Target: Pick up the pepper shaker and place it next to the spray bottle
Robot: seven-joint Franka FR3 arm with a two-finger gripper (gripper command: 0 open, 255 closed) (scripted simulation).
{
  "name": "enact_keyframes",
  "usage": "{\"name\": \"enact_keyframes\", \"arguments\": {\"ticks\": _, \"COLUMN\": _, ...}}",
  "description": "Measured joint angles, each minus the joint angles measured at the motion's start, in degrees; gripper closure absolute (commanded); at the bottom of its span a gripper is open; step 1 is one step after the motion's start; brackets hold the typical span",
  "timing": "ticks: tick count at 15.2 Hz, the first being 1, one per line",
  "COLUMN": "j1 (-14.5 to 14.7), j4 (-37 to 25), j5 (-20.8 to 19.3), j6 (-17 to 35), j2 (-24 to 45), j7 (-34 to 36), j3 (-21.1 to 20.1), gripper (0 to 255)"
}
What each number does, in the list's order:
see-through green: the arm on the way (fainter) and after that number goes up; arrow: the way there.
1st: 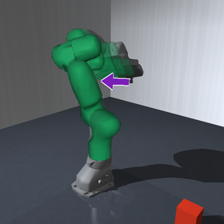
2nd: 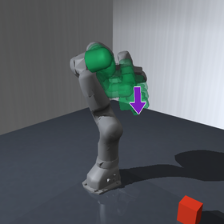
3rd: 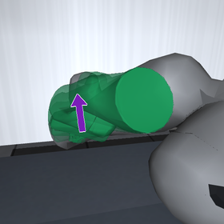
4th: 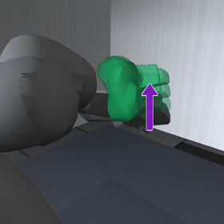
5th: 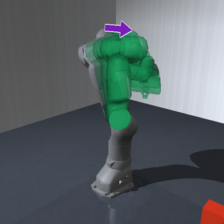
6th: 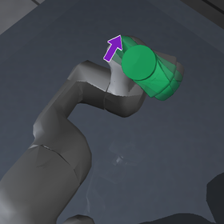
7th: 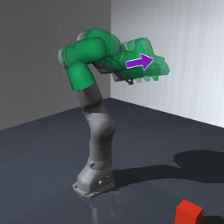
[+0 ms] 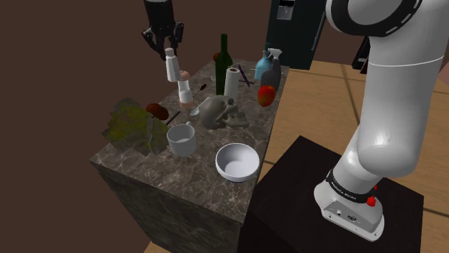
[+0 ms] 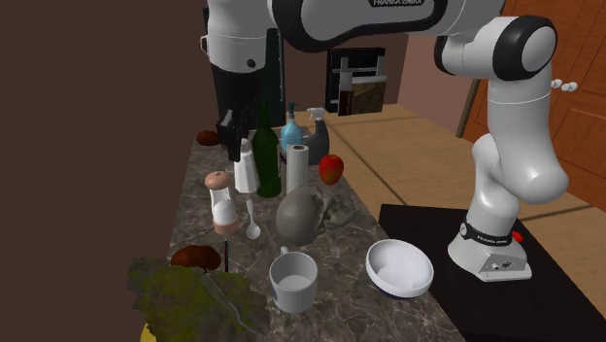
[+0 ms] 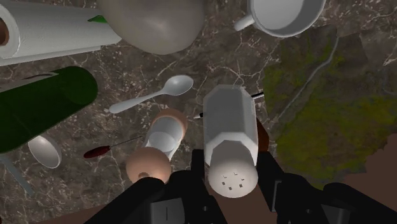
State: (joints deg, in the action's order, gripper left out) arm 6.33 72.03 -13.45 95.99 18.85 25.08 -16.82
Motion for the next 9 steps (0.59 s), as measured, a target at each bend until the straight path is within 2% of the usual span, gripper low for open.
{"name": "enact_keyframes", "arguments": {"ticks": 9, "j1": 1.9, "j4": -13.2, "j5": -1.2, "j6": -9.3, "j2": 3.9, "j7": -0.9, "j3": 0.0, "gripper": 255}}
